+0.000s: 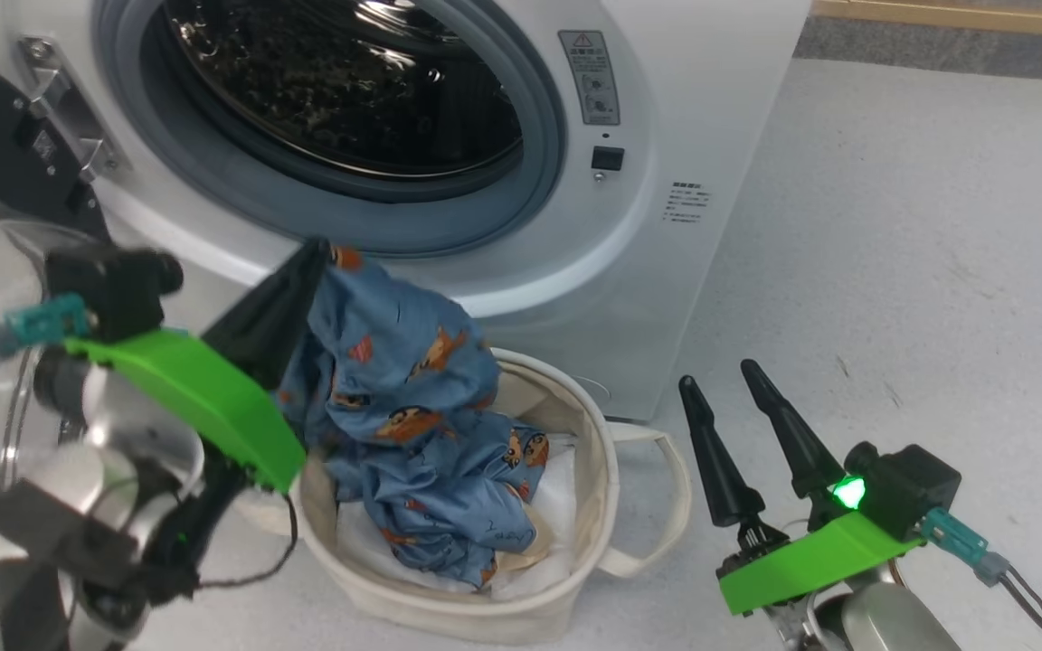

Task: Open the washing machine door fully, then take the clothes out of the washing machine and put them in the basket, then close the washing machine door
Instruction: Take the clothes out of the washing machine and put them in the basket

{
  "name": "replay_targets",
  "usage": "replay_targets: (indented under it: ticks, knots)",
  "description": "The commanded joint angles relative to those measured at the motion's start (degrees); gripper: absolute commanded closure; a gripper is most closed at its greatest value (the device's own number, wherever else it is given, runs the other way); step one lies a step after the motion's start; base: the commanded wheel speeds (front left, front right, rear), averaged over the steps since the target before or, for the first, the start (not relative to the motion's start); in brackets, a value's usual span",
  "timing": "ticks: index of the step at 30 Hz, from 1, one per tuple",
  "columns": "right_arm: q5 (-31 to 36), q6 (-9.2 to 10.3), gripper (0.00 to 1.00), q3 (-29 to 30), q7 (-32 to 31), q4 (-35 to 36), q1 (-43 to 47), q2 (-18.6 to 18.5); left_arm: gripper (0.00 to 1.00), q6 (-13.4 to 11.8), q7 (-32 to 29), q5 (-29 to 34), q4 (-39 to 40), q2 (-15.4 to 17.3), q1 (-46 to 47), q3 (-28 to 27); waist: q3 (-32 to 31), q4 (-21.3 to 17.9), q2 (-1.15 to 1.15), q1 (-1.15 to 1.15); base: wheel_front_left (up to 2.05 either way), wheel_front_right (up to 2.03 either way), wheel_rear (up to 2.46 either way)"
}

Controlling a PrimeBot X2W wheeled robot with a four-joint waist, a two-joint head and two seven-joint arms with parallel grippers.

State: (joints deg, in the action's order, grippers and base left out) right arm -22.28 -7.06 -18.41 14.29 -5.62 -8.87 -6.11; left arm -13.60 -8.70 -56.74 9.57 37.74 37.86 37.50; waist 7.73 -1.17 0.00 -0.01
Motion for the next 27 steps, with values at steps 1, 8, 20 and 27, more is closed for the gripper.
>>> replay_targets:
  ticks: [1,8,20,27]
  knots:
    - [-0.27,-0.43,0.00,-1.19,0.68,1.61,-1.40,0.07,1.00,-0.07,1.05,0.05,0.83,2.41,0.65,-2.99,0.42,-0.60,0.00,0.01,0.00,0.00,0.00]
    - [-0.13,-0.43,0.00,-0.17,0.69,1.93,-2.05,-0.27,1.00,1.53,4.44,0.13,-3.88,-1.58,-2.17,-0.47,1.47,-1.84,0.00,0.01,0.00,0.00,0.00]
    - [0.39,-0.43,0.00,0.42,0.70,2.70,-3.28,-0.74,1.00,8.37,15.46,2.45,-25.73,-14.43,-0.80,4.19,4.83,-3.36,0.00,0.01,0.00,0.00,0.00]
    - [1.01,-0.43,0.00,1.08,0.70,3.84,-4.37,-1.08,1.00,13.33,21.42,4.56,-49.57,-21.03,3.71,5.61,10.09,-6.27,0.00,0.01,0.00,0.00,0.00]
